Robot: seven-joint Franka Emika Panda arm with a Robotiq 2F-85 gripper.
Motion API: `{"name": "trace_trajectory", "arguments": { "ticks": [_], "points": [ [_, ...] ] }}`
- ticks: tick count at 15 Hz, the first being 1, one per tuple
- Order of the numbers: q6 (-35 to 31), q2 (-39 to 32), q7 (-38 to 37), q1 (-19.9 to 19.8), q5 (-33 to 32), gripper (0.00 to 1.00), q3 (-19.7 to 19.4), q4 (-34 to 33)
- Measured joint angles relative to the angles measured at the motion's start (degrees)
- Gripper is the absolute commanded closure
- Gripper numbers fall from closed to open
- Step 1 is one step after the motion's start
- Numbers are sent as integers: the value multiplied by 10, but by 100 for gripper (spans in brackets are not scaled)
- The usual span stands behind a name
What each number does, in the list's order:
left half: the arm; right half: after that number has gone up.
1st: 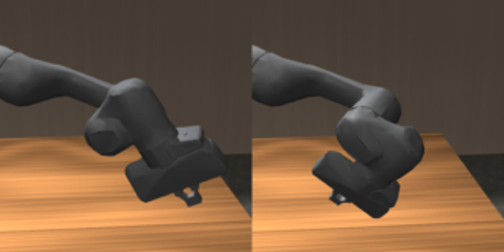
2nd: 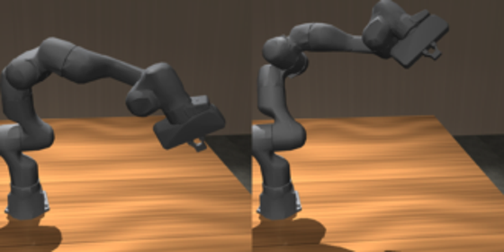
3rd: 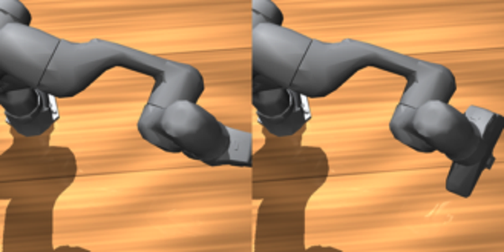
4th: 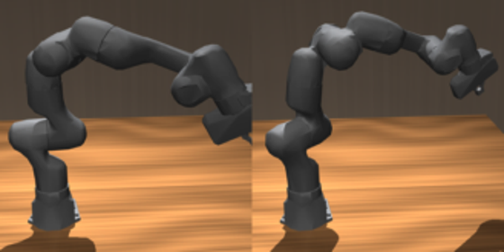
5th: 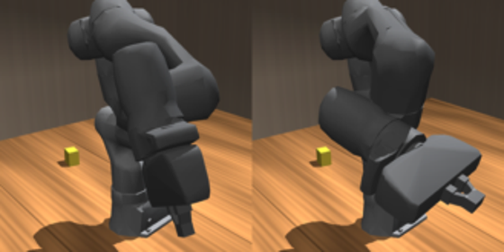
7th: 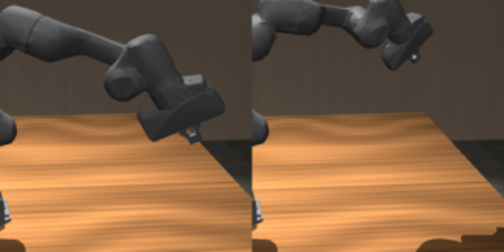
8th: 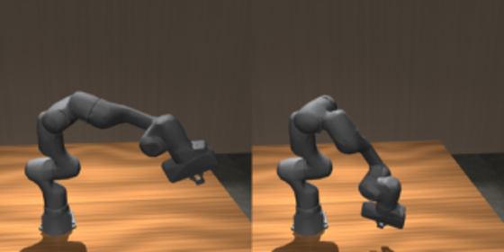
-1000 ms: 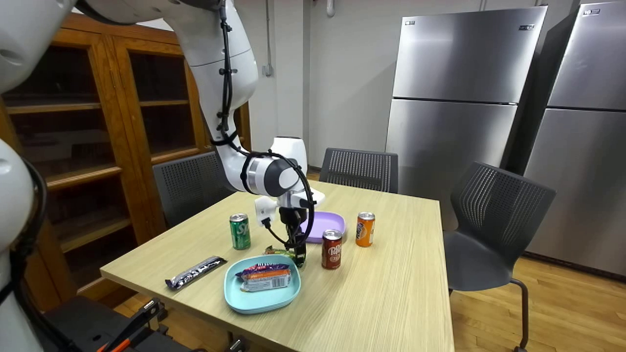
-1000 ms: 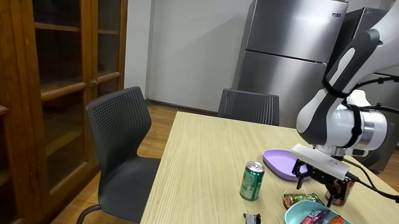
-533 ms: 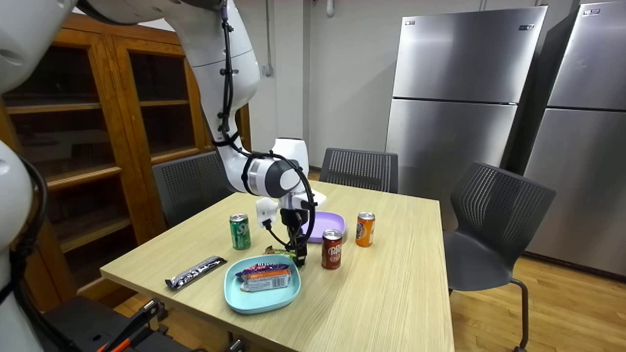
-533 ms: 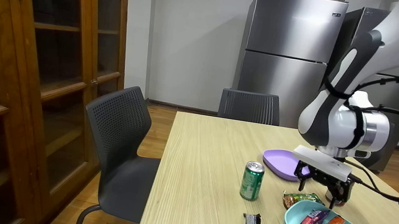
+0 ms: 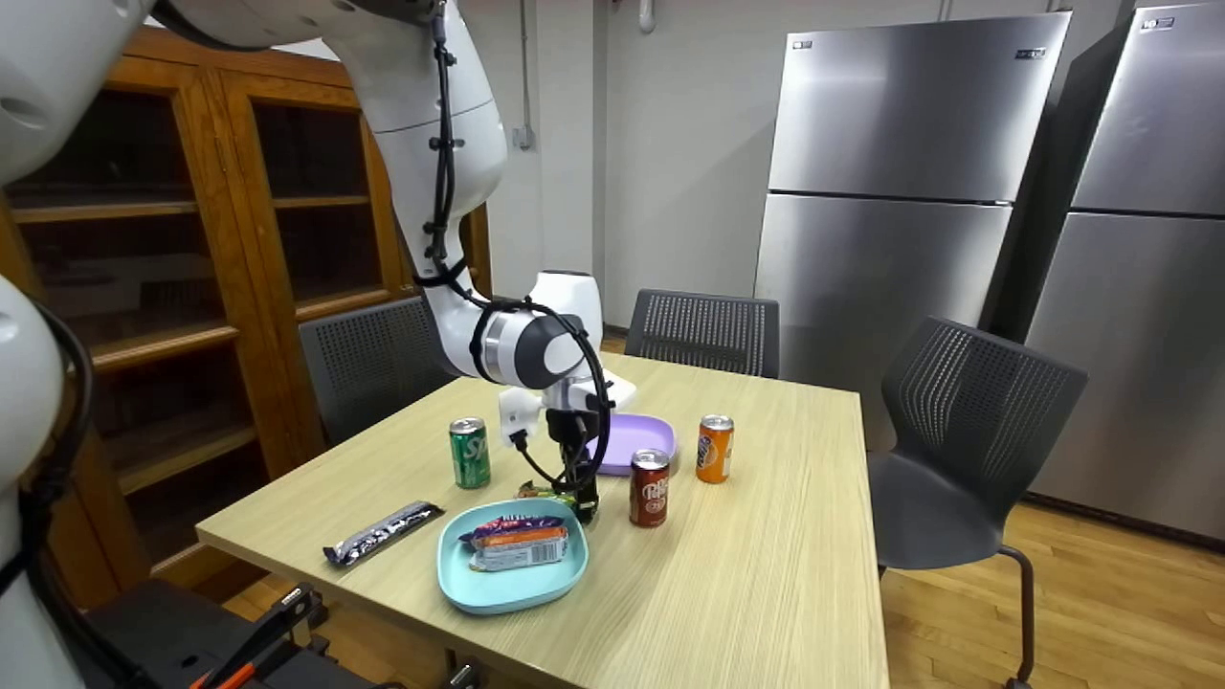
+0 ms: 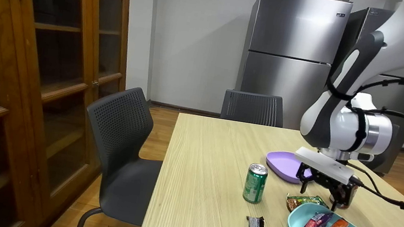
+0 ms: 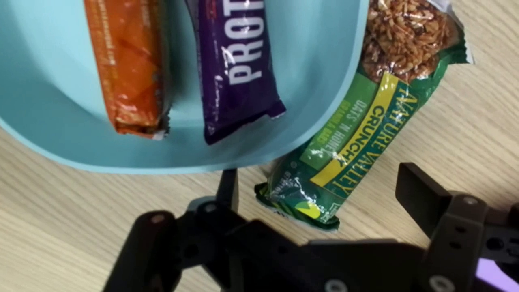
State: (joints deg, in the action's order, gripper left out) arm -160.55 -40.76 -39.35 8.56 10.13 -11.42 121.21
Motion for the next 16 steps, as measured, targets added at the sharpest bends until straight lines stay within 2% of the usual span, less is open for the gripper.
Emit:
{"name": "trace_trajectory", "arguments": {
  "ticks": [3, 4, 6, 12, 16],
  "points": [
    [-1, -1, 0, -3, 7, 0, 4, -1],
    [-2, -1, 0, -3, 9, 25, 5, -2],
    [-2, -2, 0, -4, 14, 34, 6, -3],
    [-5, -5, 0, -5, 18, 82, 8, -5],
    [-11, -5, 0, -5, 19, 84, 9, -6]
  ]
}}
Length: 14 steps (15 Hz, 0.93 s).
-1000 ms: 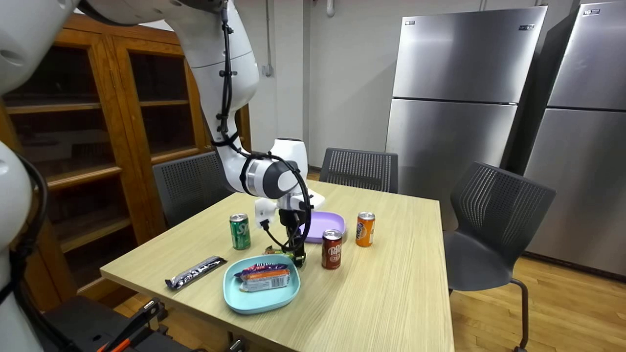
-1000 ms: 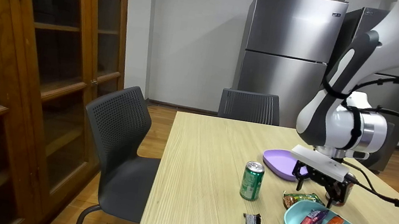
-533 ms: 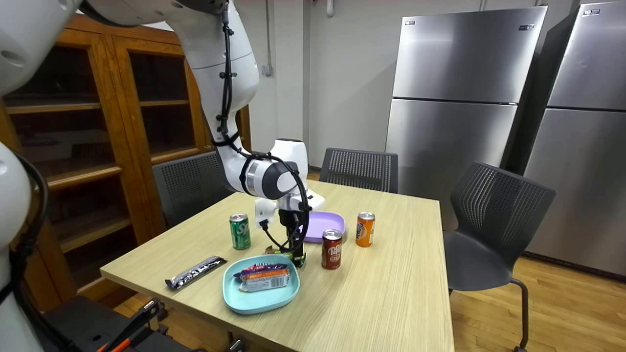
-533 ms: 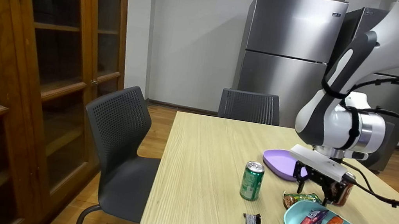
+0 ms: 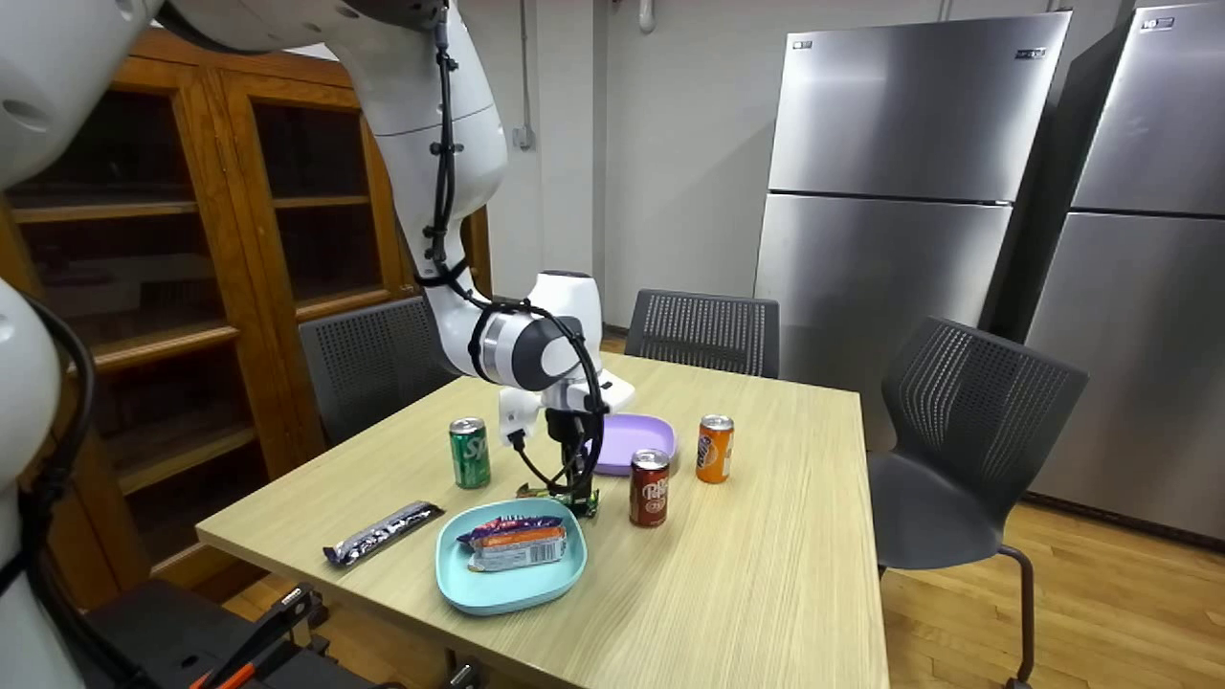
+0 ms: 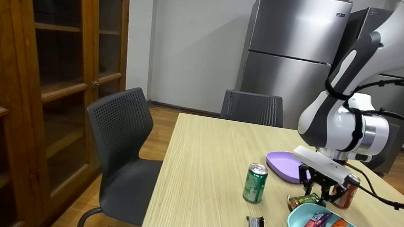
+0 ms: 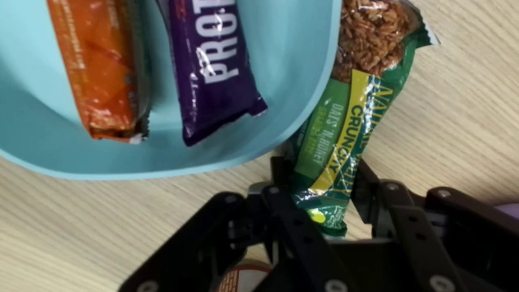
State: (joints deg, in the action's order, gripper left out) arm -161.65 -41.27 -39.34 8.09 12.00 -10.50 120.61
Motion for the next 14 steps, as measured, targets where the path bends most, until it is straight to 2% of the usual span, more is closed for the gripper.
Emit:
{"name": "trace_trajectory", "arguments": {
  "ticks": [9, 14],
  "points": [
    [-17, 29, 3, 0, 0, 84, 14, 6],
    [-24, 77, 27, -8, 0, 84, 26, 48]
  ]
}}
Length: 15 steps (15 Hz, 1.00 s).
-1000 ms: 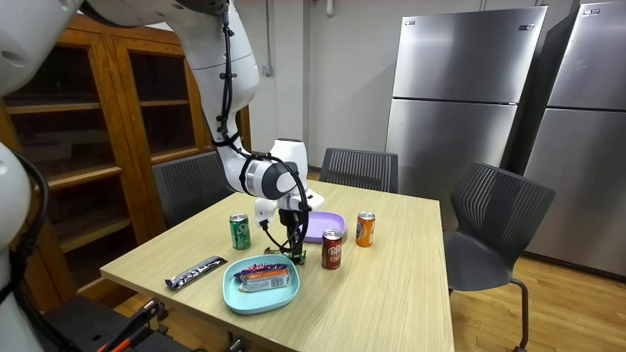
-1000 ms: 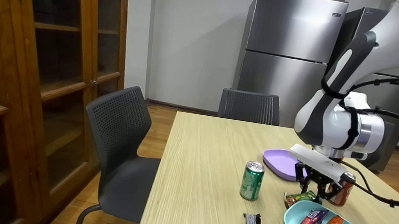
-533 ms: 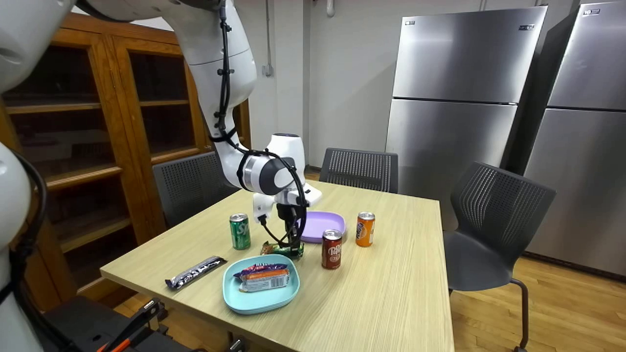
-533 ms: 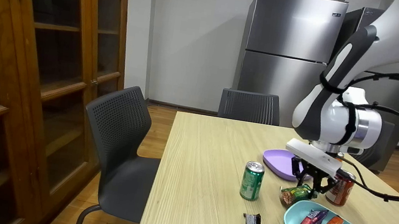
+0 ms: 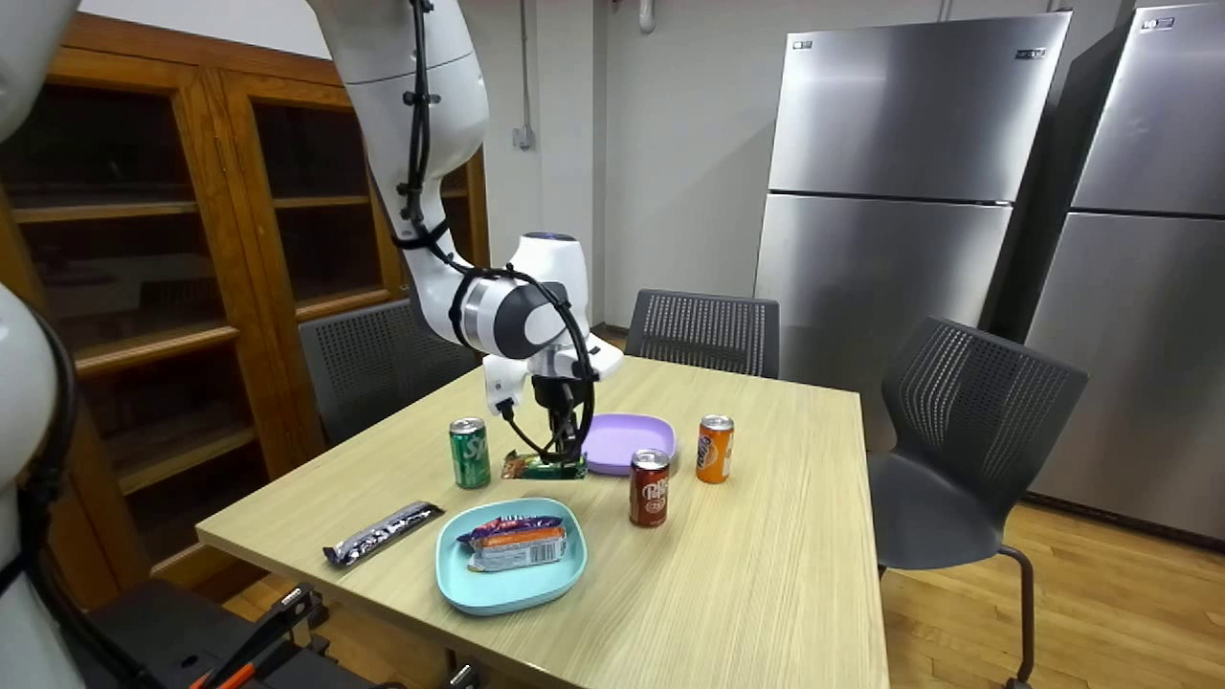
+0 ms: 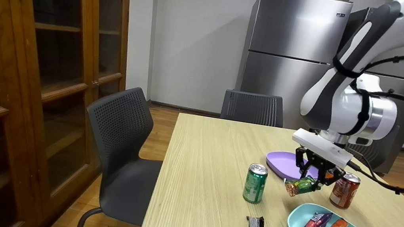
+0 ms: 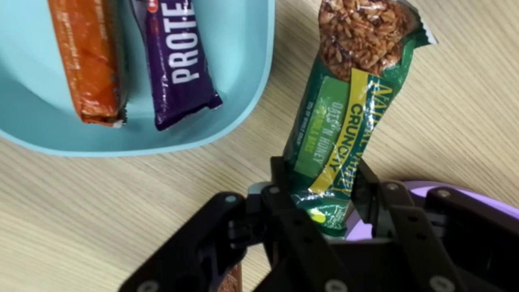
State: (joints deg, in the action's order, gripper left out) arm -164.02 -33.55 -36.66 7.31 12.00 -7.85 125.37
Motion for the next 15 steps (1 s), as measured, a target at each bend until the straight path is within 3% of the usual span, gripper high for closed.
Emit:
{"name": "trace_trajectory", "arguments": {
  "ticks": [9, 15],
  "points": [
    [-3, 115, 100, -35, 0, 84, 6, 151],
    [-3, 143, 129, -36, -16, 84, -11, 228]
  ]
}}
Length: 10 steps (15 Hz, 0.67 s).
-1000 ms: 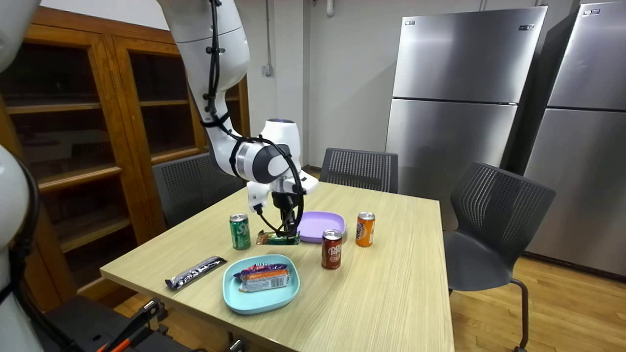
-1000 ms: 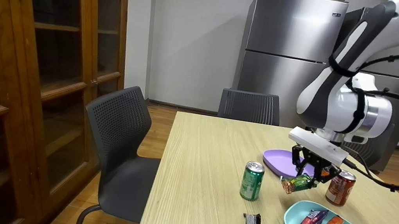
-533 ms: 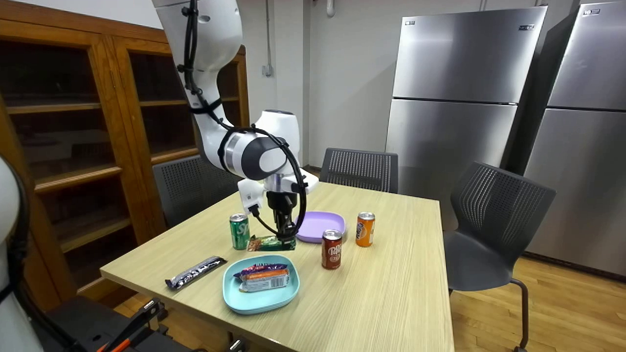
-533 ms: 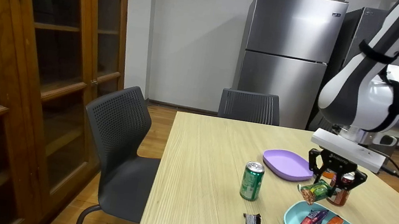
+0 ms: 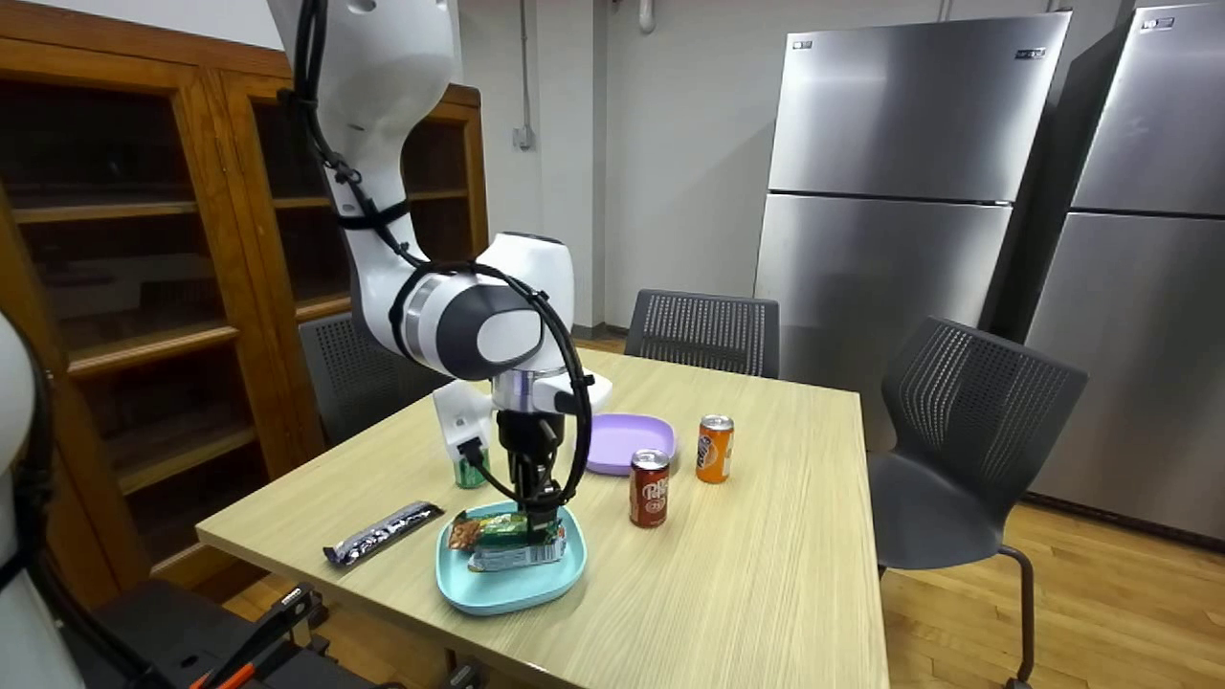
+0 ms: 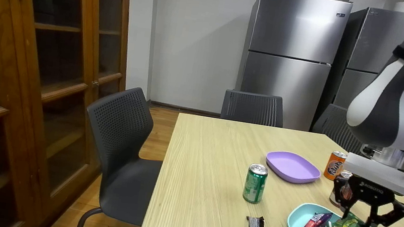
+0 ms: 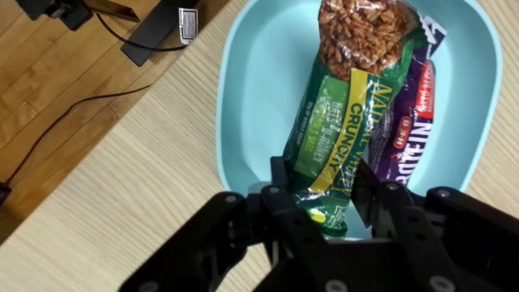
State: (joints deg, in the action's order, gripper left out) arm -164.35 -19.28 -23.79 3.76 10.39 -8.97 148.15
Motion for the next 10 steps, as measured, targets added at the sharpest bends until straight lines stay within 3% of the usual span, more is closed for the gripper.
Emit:
{"name": "trace_trajectory", "arguments": {
  "ticks": [10],
  "points": [
    [0, 1, 1, 1, -33, 84, -29, 25]
  ]
}}
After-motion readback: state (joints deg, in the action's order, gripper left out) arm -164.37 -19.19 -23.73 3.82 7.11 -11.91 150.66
